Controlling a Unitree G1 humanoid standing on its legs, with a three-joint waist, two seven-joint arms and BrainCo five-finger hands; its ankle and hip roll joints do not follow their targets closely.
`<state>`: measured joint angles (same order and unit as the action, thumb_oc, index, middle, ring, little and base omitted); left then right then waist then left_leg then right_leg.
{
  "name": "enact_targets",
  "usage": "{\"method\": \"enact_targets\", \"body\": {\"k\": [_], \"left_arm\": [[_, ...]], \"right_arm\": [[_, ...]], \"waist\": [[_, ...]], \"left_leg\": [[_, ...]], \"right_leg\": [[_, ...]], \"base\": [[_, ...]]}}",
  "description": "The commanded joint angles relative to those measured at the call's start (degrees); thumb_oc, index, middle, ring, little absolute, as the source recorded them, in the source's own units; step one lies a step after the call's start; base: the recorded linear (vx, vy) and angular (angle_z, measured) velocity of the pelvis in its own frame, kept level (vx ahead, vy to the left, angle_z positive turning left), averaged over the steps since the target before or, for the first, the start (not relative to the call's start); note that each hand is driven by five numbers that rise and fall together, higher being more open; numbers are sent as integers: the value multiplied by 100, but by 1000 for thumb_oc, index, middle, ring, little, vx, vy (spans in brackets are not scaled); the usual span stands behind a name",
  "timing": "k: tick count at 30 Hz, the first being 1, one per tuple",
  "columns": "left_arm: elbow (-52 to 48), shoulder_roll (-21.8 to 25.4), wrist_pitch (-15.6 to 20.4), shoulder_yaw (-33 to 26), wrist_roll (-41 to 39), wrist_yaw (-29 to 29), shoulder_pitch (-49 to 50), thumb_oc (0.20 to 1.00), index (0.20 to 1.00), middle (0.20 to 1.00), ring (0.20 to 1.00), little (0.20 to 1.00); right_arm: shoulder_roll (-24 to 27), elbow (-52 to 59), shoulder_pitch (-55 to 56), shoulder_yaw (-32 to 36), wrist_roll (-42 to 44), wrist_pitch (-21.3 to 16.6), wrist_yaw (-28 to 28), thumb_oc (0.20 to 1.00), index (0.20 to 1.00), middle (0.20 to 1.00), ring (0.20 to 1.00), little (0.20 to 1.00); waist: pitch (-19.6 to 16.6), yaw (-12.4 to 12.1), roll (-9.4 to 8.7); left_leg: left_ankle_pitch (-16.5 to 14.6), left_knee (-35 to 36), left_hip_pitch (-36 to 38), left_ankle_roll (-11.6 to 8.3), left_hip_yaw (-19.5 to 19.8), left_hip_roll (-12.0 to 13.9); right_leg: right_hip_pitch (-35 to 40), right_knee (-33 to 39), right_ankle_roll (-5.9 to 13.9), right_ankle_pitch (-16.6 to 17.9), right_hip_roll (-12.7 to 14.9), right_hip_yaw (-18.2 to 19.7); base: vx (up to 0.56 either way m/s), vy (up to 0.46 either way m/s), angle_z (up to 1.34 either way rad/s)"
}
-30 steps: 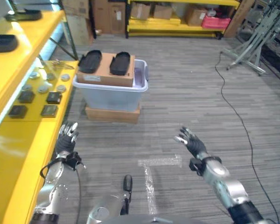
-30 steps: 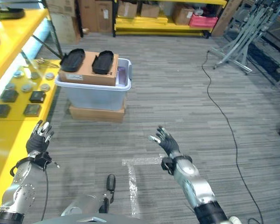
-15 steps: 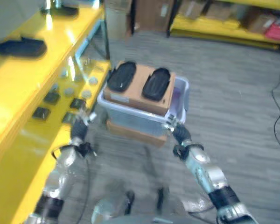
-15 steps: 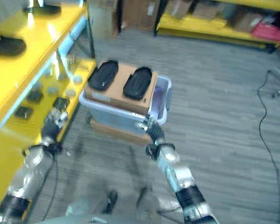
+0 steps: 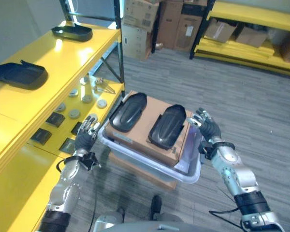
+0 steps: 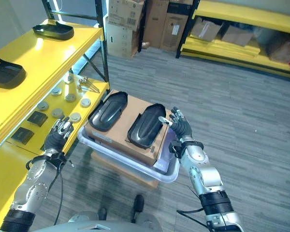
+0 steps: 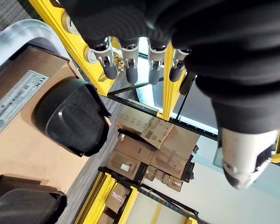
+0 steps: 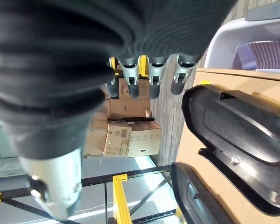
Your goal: Move parts from the plastic box to the shelf.
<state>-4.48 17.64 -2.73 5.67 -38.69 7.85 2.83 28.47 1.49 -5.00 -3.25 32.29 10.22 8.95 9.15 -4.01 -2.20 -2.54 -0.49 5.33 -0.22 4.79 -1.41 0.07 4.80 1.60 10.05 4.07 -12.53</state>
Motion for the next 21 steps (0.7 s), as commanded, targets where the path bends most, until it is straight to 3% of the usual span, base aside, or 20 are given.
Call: {"method": "enact_targets", "body": {"k": [1,10,18,19,21], "left_arm": [[-159,184,114,216,-10,-166,-66,1000,1000,1000,1000,1000],[-244,266,78,102,9,46,-16,1000,1000,1000,1000,1000],[-306,353,203,-15,183,-88,-31,1000,1000,1000,1000,1000],[-451,448,354,94,159,-246,-126,1000,1000,1000,1000,1000],[-483,466,489,202,45,-260,-302,1000,1000,1000,1000,1000]], "right_arm": [[84,225,246,239,61,-267,95,1000,1000,1000,1000,1000],[-79,110,196,49,-315,-391,401,1000,1000,1000,1000,1000],[121,45,71,344,-1494,-747,1481,1000,1000,1000,1000,1000],[311,-242,-274,440,-1571,-980,1881,1000,1000,1000,1000,1000],[427,-557,-585,460,-1785,-960,2086,1000,1000,1000,1000,1000]], "waist": [[-326,97,36],[-405,48,178],[-385,45,254],[-301,-17,298],[-184,-48,359]], "left_leg": [[550,522,-189,-57,-778,191],[603,549,-300,-57,-532,75],[598,549,-243,-44,-493,38],[551,323,-369,-43,-476,-11],[509,22,-630,-44,-449,-55]], "right_leg": [[106,20,411,-369,21,-319],[81,20,377,-433,-38,-112],[181,20,379,-450,-20,-9],[191,20,372,-399,54,-29],[107,-20,357,-364,125,-63]], "base": [[0,-3,73],[3,19,0],[109,42,-7],[141,83,0],[70,100,0]]}}
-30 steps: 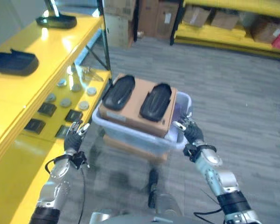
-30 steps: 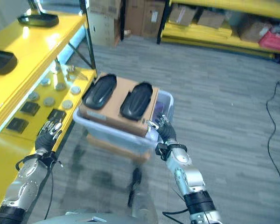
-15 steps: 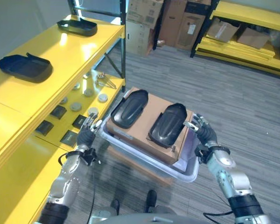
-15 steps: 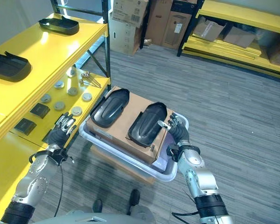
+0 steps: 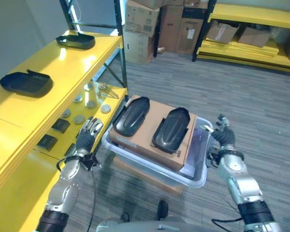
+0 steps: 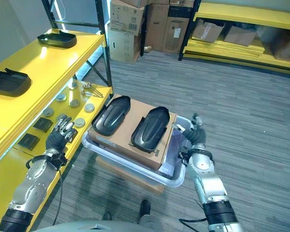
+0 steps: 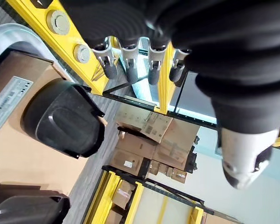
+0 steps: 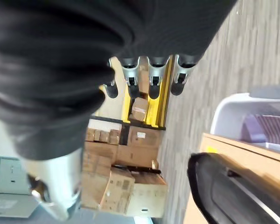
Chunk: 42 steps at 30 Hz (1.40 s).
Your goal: Move parts from the plastic box to the shelf.
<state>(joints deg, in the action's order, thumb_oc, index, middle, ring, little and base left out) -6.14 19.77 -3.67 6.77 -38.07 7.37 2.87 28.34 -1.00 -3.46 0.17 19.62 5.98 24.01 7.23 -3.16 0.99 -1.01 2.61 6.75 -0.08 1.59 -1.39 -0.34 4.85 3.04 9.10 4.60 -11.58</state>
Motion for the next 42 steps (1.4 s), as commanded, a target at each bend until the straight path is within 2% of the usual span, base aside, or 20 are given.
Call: {"method": "enact_targets", "body": {"k": [1,3,5,8,14,18,24,29,37,42], "left_arm": [[-310,250,628,124,-37,-199,-362,1000,1000,1000,1000,1000],[-234,281,886,291,-115,-110,-699,1000,1000,1000,1000,1000],[-161,311,1174,509,-76,45,-1248,1000,1000,1000,1000,1000],[-258,326,1285,688,-123,170,-1617,1000,1000,1000,1000,1000],[-177,322,1481,905,-13,293,-1713,1000,1000,1000,1000,1000],[-124,314,1679,991,-49,361,-1669,1000,1000,1000,1000,1000],[-177,329,1685,1005,8,365,-1628,1000,1000,1000,1000,1000],[-190,346,1704,1003,11,353,-1538,1000,1000,1000,1000,1000],[-195,400,1573,925,-131,277,-1475,1000,1000,1000,1000,1000],[-140,384,1601,972,-78,240,-1490,1000,1000,1000,1000,1000]], "right_arm": [[480,-413,-839,115,-475,-548,590,1000,1000,1000,1000,1000],[674,-952,-1390,125,-412,-497,634,1000,1000,1000,1000,1000],[893,-1808,-2215,71,-380,-606,660,1000,1000,1000,1000,1000],[1064,-2582,-2810,-22,-167,-783,608,1000,1000,1000,1000,1000],[1076,-3269,-3180,-305,283,-862,514,1000,1000,1000,1000,1000],[1050,-3491,-3303,-459,430,-946,451,1000,1000,1000,1000,1000],[934,-3522,-3337,-600,310,-954,365,1000,1000,1000,1000,1000],[898,-3366,-3345,-662,334,-1022,541,1000,1000,1000,1000,1000],[870,-3195,-3294,-640,274,-572,419,1000,1000,1000,1000,1000],[763,-3442,-3263,-671,486,-652,390,1000,1000,1000,1000,1000]], "waist": [[42,-139,62],[241,-153,158],[598,-182,279],[959,-256,366],[1238,-348,460],[1329,-392,513],[1360,-458,504],[1345,-495,480],[1336,-541,419],[1401,-586,382]], "left_leg": [[347,-370,-853,-57,-122,-67],[322,-683,-1250,-57,-78,-118],[346,-848,-1688,-48,-17,-186],[420,-953,-2136,-16,106,-260],[517,-954,-2467,20,183,-317],[575,-874,-2515,29,169,-328],[605,-761,-2460,37,159,-325],[608,-682,-2352,33,145,-316],[591,-601,-2225,41,141,-305],[597,-590,-2241,46,159,-306]], "right_leg": [[96,-75,207,-278,91,-163],[-197,-296,192,-321,168,-168],[-568,-431,192,-322,228,-191],[-977,-591,194,-326,270,-241],[-1292,-652,183,-312,309,-309],[-1314,-574,180,-282,328,-323],[-1216,-457,196,-251,339,-361],[-1071,-356,208,-234,337,-390],[-909,-242,246,-207,342,-416],[-886,-203,248,-181,335,-444]], "base": [[-33,97,0],[-171,100,7],[-356,117,8],[-234,33,22],[-79,32,12],[-35,57,4],[3,7,1],[20,12,2],[8,4,0],[-2,-3,1]]}}
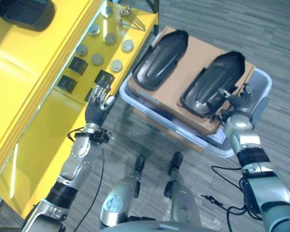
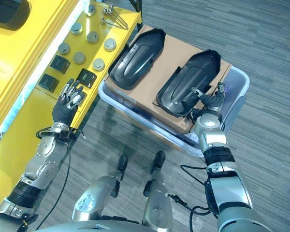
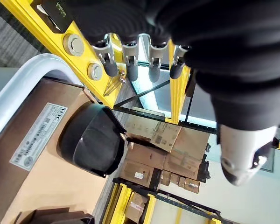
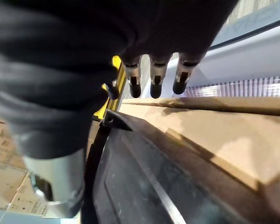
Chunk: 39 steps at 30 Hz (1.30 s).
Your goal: Move parts from the plastic box to the shelf.
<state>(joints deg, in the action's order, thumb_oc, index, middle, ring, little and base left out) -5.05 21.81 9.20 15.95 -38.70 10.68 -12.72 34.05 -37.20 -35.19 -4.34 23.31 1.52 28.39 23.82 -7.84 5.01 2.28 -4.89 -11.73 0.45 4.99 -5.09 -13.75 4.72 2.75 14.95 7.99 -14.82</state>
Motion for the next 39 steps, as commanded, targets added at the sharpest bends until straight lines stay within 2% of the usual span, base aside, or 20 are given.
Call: {"method": "enact_targets", "body": {"k": [1,19,21,22,27,30,31,32,33,39], "left_arm": [[-245,180,327,62,-1,-84,69,1000,1000,1000,1000,1000],[-119,184,424,114,-123,-68,-40,1000,1000,1000,1000,1000],[-107,185,420,102,-122,-103,-29,1000,1000,1000,1000,1000],[-116,163,455,132,-134,-107,-24,1000,1000,1000,1000,1000],[-129,192,479,132,-175,-91,-4,1000,1000,1000,1000,1000],[-128,226,503,129,-213,-143,26,1000,1000,1000,1000,1000],[-153,234,500,116,-211,-144,44,1000,1000,1000,1000,1000],[-169,237,485,107,-195,-153,46,1000,1000,1000,1000,1000],[-171,240,490,113,-181,-162,52,1000,1000,1000,1000,1000],[-146,264,529,144,-152,-192,38,1000,1000,1000,1000,1000]], "right_arm": [[178,146,-85,-219,147,-207,-61,1000,1000,1000,1000,1000],[238,-254,-291,-472,-23,-113,-196,1000,1000,1000,1000,1000],[246,-271,-288,-482,-178,-24,-125,1000,1000,1000,1000,1000],[311,-406,-299,-537,-516,36,160,1000,1000,1000,1000,1000],[397,-460,-344,-588,-937,165,441,1000,1000,1000,1000,1000],[530,-461,-392,-685,-1278,524,563,1000,1000,1000,1000,1000],[550,-486,-388,-767,-1317,695,562,580,580,580,580,580],[554,-486,-381,-792,-1319,765,572,529,529,529,529,529],[556,-510,-375,-814,-1312,774,578,200,200,200,200,200],[536,-652,-379,-856,-1124,642,578,200,200,200,200,200]], "waist": [[-246,-124,-27],[-19,-206,-82],[-13,-212,-94],[8,-232,-109],[16,-241,-123],[28,-254,-162],[37,-263,-198],[47,-268,-212],[53,-272,-220],[87,-299,-254]], "left_leg": [[273,176,-393,-7,-178,63],[270,21,-626,26,-180,23],[269,18,-642,30,-180,18],[271,12,-658,38,-189,23],[246,-34,-672,48,-199,20],[229,-73,-699,52,-216,20],[216,-98,-713,55,-229,24],[216,-102,-718,57,-237,26],[214,-111,-723,56,-239,26],[211,-133,-749,58,-248,31]], "right_leg": [[461,-172,279,-757,-9,-121],[288,-263,293,-733,17,-134],[267,-275,296,-736,17,-127],[263,-281,296,-733,11,-124],[257,-302,301,-738,10,-113],[249,-312,299,-743,-5,-102],[248,-310,297,-742,-11,-96],[246,-312,295,-740,-13,-95],[245,-315,292,-740,-16,-95],[248,-315,284,-739,-21,-111]], "base": [[0,0,0],[-1,3,0],[-14,23,6],[-17,27,4],[0,0,0],[-10,4,4],[-16,-7,5],[-17,-12,3],[0,0,0],[0,0,0]]}}
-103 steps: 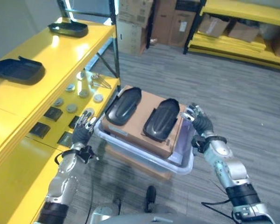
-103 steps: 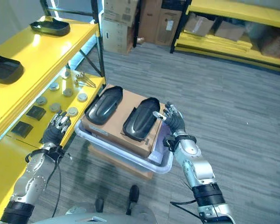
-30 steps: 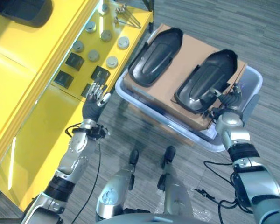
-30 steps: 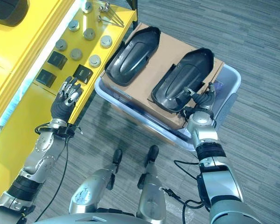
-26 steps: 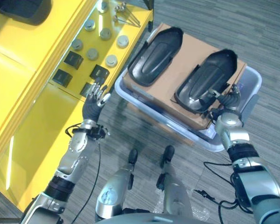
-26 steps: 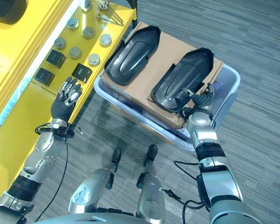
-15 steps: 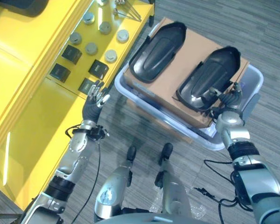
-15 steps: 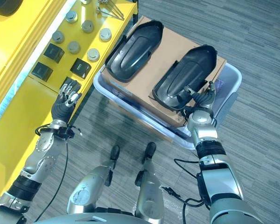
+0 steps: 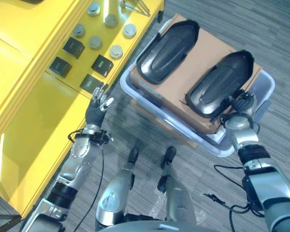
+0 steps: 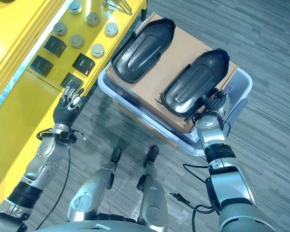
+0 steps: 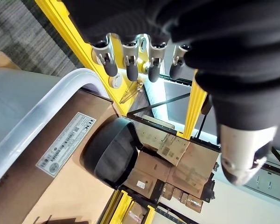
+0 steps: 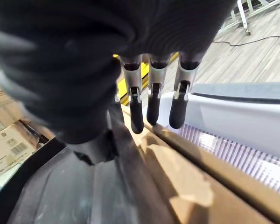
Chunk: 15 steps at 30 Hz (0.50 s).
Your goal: Move parts from the plastic box to the shelf.
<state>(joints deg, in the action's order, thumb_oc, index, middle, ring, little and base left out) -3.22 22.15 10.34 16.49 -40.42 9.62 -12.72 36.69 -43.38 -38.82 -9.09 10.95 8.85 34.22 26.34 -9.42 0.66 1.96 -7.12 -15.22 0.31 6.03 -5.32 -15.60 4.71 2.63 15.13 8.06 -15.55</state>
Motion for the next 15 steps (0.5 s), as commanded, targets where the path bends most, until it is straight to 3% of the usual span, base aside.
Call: {"method": "enact_targets", "body": {"k": [1,8,15], "left_arm": [[-318,238,424,86,10,-92,35,1000,1000,1000,1000,1000],[-339,234,407,37,42,-132,30,1000,1000,1000,1000,1000],[-400,237,361,27,64,-170,22,1000,1000,1000,1000,1000]], "right_arm": [[281,-32,-28,-380,129,-103,-19,200,200,200,200,200],[264,157,-85,-345,199,-38,46,200,200,200,200,200],[267,209,-46,-277,331,-224,112,200,200,200,200,200]], "waist": [[-160,-140,179],[-163,-135,157],[-230,-120,167]], "left_leg": [[245,93,-401,72,-353,55],[259,164,-387,76,-372,68],[233,174,-328,77,-398,69]], "right_leg": [[433,-311,295,-757,-29,-36],[424,-255,296,-737,-46,-18],[473,-218,290,-738,-52,-14]], "base": [[0,0,0],[0,0,0],[0,0,0]]}}
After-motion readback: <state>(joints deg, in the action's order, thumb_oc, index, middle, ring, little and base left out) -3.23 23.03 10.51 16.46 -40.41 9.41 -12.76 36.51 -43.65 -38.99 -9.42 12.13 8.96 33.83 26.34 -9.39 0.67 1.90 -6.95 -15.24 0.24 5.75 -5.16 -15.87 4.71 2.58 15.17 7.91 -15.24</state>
